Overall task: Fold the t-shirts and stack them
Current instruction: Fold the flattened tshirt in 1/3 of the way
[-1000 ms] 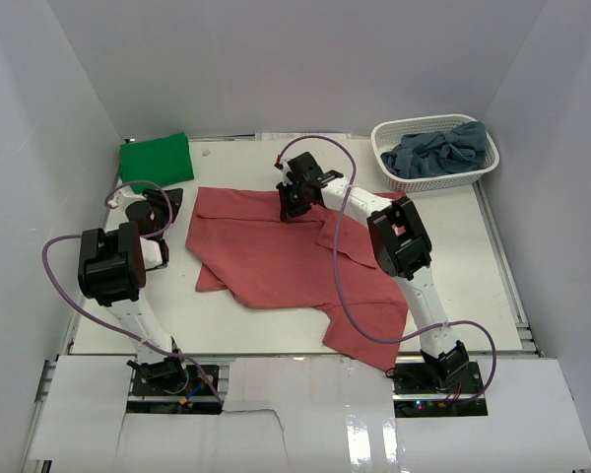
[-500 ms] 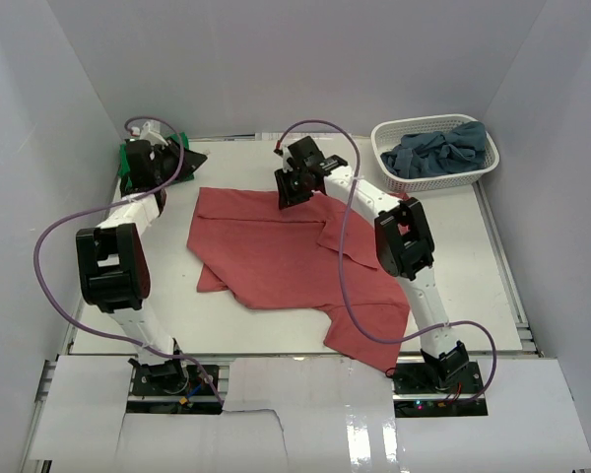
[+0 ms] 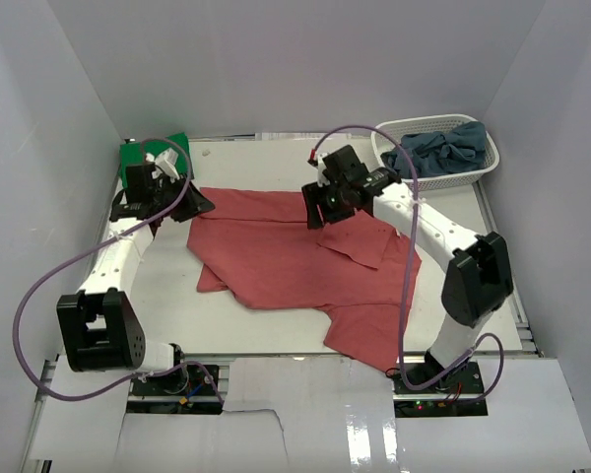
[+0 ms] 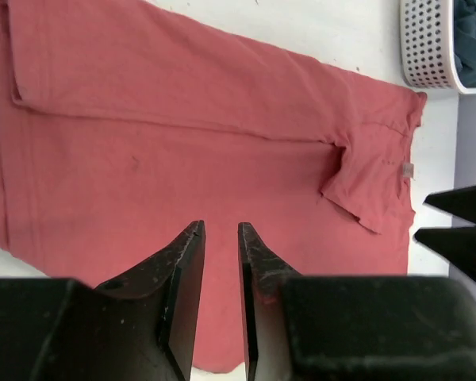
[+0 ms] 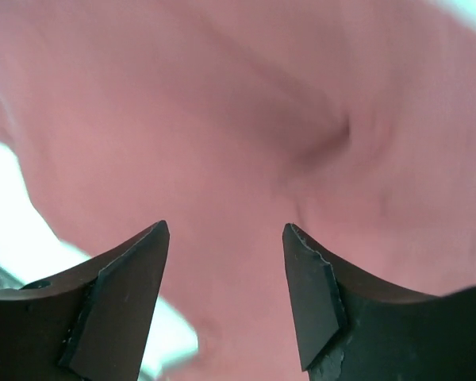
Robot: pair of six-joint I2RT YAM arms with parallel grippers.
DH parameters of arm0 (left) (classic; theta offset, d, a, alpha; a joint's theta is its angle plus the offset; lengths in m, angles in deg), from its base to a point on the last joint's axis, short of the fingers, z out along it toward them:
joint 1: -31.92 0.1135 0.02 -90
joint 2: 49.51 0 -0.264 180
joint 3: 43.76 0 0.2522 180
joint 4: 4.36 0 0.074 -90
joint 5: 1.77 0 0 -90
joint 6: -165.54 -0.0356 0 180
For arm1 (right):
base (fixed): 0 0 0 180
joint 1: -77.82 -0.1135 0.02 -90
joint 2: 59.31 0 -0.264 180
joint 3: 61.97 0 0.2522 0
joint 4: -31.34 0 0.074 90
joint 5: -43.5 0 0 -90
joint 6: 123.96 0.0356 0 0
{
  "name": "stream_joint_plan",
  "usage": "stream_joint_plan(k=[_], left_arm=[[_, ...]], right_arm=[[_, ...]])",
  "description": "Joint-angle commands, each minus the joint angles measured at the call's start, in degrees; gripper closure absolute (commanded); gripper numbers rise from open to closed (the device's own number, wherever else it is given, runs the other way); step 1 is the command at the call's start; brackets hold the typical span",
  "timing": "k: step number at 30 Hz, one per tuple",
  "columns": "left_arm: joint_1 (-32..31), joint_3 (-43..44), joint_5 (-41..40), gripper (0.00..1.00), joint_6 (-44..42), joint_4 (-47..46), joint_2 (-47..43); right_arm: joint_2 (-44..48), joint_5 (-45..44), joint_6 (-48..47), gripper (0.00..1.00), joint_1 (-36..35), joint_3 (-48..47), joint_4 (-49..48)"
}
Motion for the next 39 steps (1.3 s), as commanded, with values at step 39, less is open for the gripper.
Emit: stream_joint_plan(k=[39], left_arm=[[-13.44, 8.56, -3.33, 0.69, 4.42, -0.31, 18.92]], right_arm=[[-3.41, -15.20, 5.29, 0.20, 14.95, 4.33, 3.67]])
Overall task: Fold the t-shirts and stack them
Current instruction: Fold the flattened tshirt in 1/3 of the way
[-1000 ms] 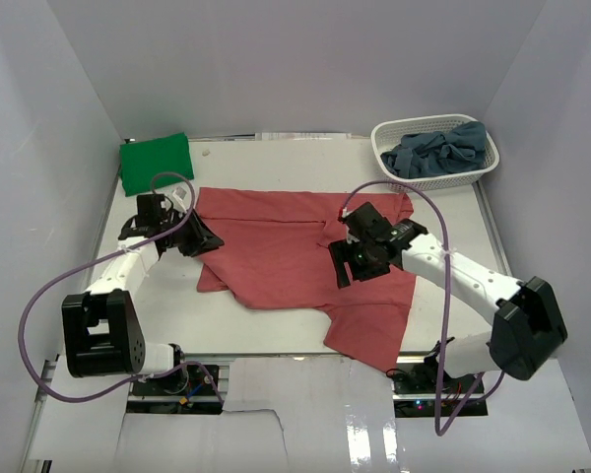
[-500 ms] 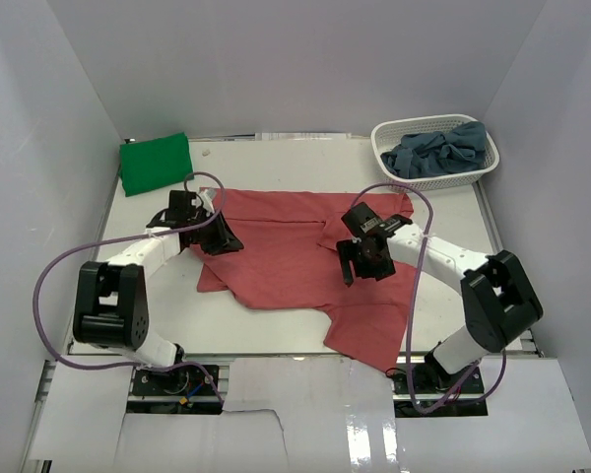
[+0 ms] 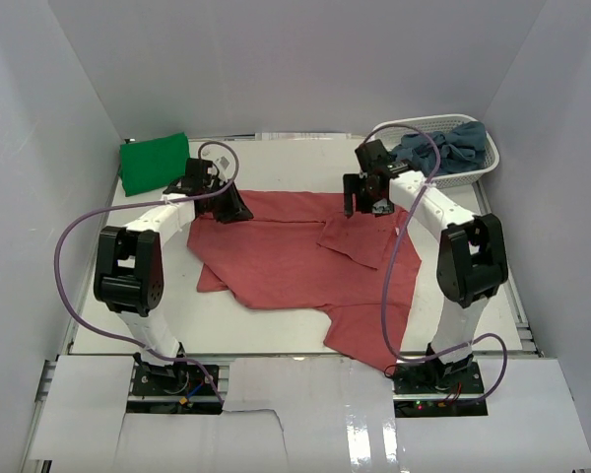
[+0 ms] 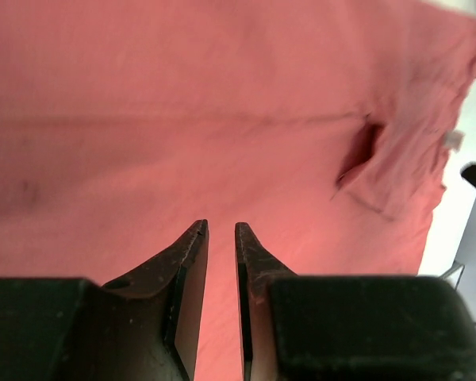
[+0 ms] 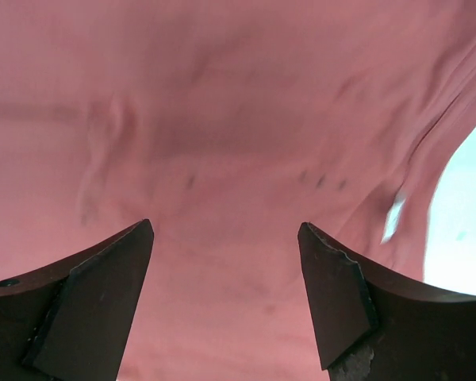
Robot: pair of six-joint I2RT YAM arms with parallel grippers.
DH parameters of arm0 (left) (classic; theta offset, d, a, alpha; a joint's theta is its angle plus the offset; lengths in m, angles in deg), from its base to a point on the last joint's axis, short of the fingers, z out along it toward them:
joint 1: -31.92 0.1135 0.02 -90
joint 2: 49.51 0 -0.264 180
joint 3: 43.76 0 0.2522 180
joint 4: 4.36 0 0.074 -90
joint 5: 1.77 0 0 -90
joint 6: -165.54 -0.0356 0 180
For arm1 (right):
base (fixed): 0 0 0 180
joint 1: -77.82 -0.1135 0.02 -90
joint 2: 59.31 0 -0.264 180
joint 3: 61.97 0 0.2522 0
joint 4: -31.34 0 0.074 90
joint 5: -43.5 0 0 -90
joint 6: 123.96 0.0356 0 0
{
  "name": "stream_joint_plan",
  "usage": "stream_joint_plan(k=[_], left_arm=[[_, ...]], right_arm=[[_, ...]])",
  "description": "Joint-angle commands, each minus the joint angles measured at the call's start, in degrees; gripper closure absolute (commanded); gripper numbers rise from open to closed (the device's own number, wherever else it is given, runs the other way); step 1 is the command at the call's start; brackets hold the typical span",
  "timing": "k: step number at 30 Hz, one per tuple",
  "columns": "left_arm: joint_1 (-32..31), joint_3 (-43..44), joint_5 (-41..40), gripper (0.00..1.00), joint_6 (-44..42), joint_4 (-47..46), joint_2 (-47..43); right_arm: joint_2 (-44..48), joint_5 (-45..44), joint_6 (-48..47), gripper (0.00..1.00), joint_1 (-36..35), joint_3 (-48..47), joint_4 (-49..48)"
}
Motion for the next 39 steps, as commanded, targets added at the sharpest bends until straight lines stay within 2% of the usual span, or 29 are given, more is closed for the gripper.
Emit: stream_joint_plan(k=[1, 7, 16, 23, 39], left_arm=[[-1.07, 4.54, -1.00, 0.69, -0.46, 2.11, -0.59], [-1.34, 3.58, -2.40, 0.68, -1.51, 2.82, -3.23], [-1.34, 4.02, -2.58, 0.68, -2.66, 3.96, -3.84], [-1.25, 3.05, -3.02, 0.68, -3.36, 4.05, -4.46], [-1.25, 2.35, -3.55, 0.67, -3.89, 4.49, -5.25]], right_arm=[[-5.53, 0.09, -1.18, 0.20, 6.01, -7.14, 1.38], [-13.62, -0.25, -1.53, 0.21, 14.54, -17.68, 4.63], [-19.25, -2.10, -2.85, 0.21, 21.67, -25.51, 4.63], [-24.27, -3.51, -3.20, 0.21, 24.05, -32.55, 4.20], [-31.92, 1.15, -3.29, 0.19, 29.32, -43.54, 1.74]])
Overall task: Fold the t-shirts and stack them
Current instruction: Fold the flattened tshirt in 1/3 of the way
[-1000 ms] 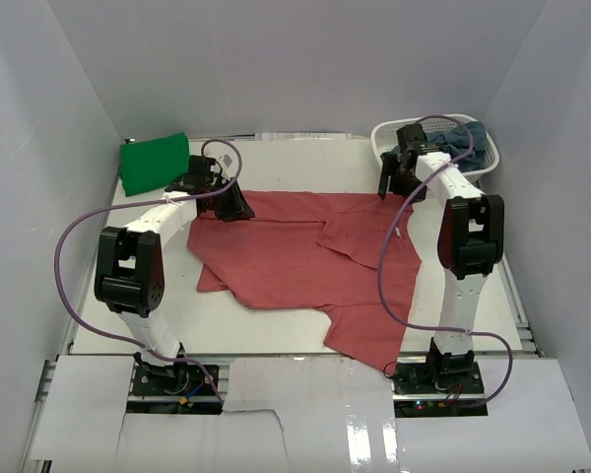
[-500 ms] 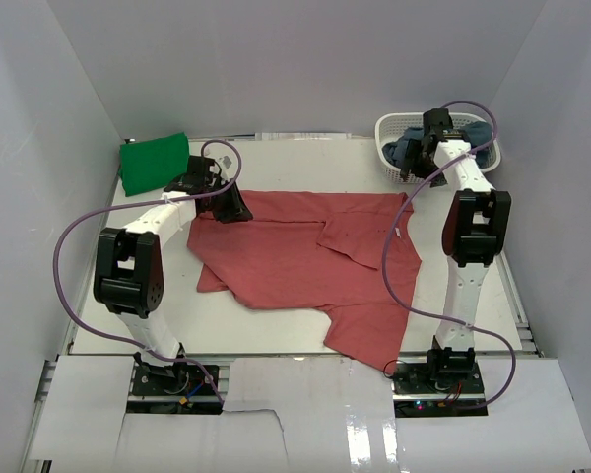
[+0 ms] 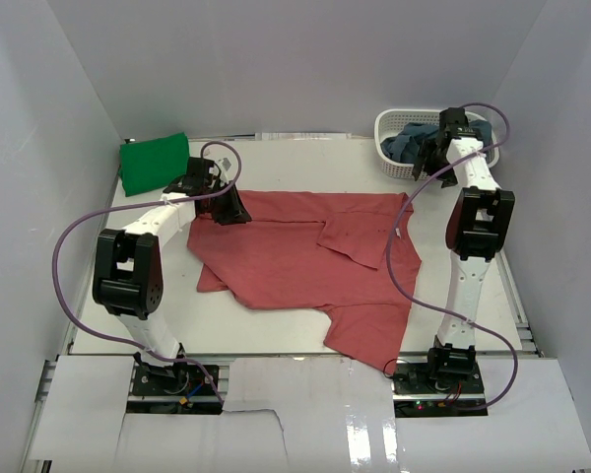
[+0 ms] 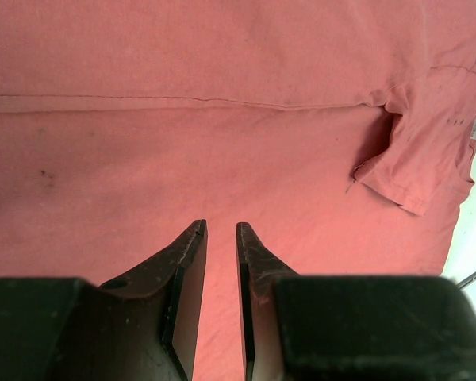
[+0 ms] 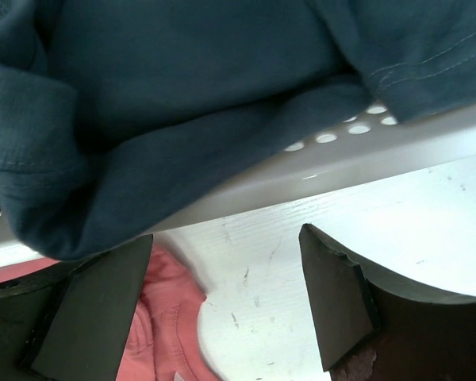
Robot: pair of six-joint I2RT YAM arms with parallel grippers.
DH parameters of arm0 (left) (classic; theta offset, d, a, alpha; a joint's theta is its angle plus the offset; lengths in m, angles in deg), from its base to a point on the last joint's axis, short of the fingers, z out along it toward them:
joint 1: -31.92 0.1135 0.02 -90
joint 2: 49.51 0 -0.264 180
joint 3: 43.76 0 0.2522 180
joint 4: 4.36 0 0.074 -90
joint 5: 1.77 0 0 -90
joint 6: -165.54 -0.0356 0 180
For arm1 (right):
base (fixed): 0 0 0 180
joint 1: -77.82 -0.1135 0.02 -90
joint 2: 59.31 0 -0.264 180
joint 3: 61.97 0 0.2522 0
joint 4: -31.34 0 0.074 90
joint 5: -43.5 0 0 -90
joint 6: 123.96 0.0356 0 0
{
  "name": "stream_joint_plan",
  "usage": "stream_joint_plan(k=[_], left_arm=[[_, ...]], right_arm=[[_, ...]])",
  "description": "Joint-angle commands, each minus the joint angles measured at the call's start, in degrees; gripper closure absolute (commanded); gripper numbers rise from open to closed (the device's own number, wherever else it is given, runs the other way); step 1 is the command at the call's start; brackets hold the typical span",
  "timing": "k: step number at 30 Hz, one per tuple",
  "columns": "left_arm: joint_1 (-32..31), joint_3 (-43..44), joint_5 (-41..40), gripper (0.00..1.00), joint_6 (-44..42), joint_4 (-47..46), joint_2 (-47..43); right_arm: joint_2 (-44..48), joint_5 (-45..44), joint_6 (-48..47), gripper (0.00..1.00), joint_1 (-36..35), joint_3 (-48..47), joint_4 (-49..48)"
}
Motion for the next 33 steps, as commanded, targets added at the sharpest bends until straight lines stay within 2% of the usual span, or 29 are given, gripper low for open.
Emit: stream_joint_plan(k=[1, 6, 10, 16, 17, 19, 24, 33], left_arm=[[-0.11, -0.43, -0.20, 0.68, -0.67, 0.10, -4.38], [-0.11, 0.10, -0.29, 0.67, -0.85, 0.62, -4.90], [-0.11, -0.08, 0.59, 0.67, -0.15, 1.06, -6.04], [-0.11, -1.13, -1.34, 0.67, -0.76, 3.17, -9.99], [-0.11, -1.22, -1.26, 0.67, -1.02, 3.70, -10.09], [-0.11, -1.48, -1.00, 0.67, -1.11, 4.23, -9.74], [-0.11, -3.15, 0.41, 0.67, -0.85, 4.76, -7.20], [-0.29, -5.70, -0.03, 0.69, -1.64, 4.93, -3.85]], right_arm=[[-0.84, 0.58, 0.12, 0.19, 1.24, -3.92, -6.42], [1.00, 2.51, 0.30, 0.18, 1.15, -3.40, -7.04], [7.05, 5.41, 1.00, 0.19, 0.10, 2.65, -6.86], [26.10, 14.63, 1.09, 0.20, -6.66, 23.04, -9.84], [27.97, 14.99, 1.17, 0.20, -8.76, 28.02, -10.37], [31.22, 15.43, 1.35, 0.20, -11.49, 31.57, -10.55], [32.04, 15.61, -0.05, 0.20, -15.54, 37.11, -8.09], [29.22, 11.49, -1.28, 0.21, -21.61, 39.15, -6.33]])
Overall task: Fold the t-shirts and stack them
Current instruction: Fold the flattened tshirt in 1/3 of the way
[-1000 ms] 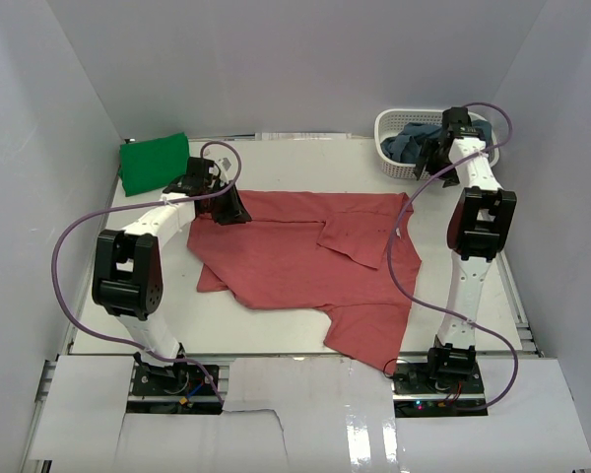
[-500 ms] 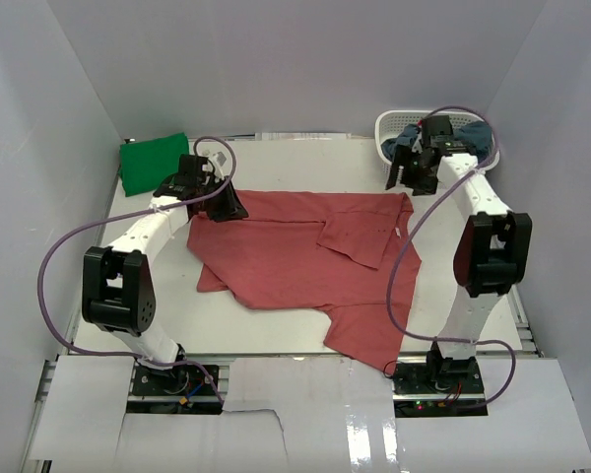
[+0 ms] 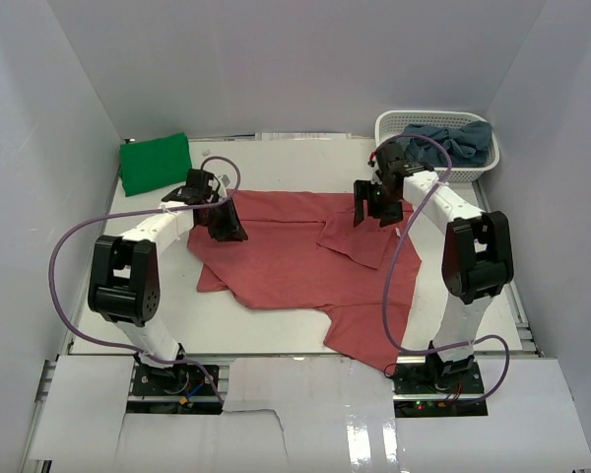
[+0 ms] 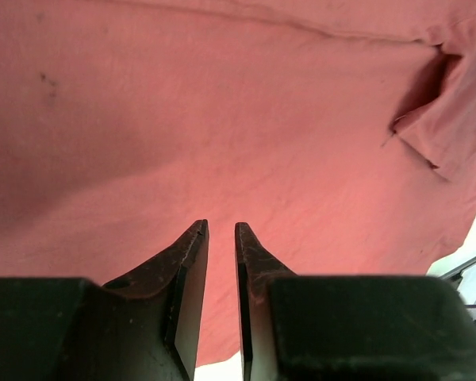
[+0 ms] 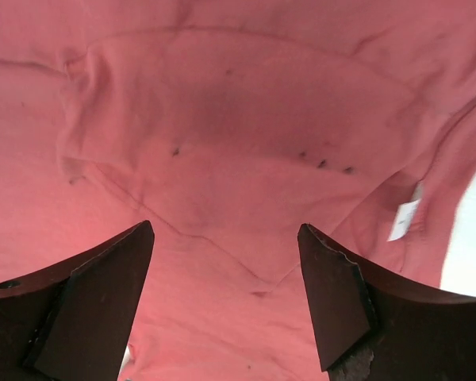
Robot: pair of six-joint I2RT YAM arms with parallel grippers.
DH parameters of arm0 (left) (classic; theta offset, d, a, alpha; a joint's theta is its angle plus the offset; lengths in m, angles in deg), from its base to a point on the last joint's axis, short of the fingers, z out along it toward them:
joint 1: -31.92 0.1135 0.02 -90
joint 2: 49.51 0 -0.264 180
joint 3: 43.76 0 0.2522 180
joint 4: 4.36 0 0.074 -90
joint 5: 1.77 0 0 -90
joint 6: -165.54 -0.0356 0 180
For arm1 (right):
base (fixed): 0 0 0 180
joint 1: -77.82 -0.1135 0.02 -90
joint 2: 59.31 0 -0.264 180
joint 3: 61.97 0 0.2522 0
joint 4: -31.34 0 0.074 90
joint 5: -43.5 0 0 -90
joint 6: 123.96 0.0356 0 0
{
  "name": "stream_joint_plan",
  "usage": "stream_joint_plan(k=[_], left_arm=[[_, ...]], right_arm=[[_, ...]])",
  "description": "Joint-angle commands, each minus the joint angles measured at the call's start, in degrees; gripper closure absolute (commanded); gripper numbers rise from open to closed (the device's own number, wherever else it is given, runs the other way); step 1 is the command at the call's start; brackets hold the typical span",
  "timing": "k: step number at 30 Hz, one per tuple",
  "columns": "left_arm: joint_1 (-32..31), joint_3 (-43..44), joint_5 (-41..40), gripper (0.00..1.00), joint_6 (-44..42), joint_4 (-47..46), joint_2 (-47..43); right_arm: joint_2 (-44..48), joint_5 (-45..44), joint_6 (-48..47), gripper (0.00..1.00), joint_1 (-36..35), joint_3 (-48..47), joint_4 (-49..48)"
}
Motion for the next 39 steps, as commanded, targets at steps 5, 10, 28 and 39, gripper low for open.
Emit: stream_joint_plan(k=[5, 10, 28, 39], left_arm=[[-0.55, -0.83, -2.09, 0.69, -2.21, 1.44, 0.90], [-0.90, -1.71, -4.20, 0.68, -2.66, 1.97, 3.88], [-0.99, 0.23, -8.86, 0.66, -0.20, 0.92, 11.96], [0.50, 4.00, -7.98, 0.65, 1.65, 0.39, 18.39]], right_arm=[[-0.07, -3.02, -1.07, 0.21, -3.81, 1.38, 0.14], [-1.65, -3.11, -0.98, 0.21, -5.48, 4.28, -1.71], [-11.05, -4.51, -0.80, 0.20, -6.71, 3.06, -4.79], [-17.99, -4.60, -1.50, 0.20, -6.98, -6.43, -3.12]])
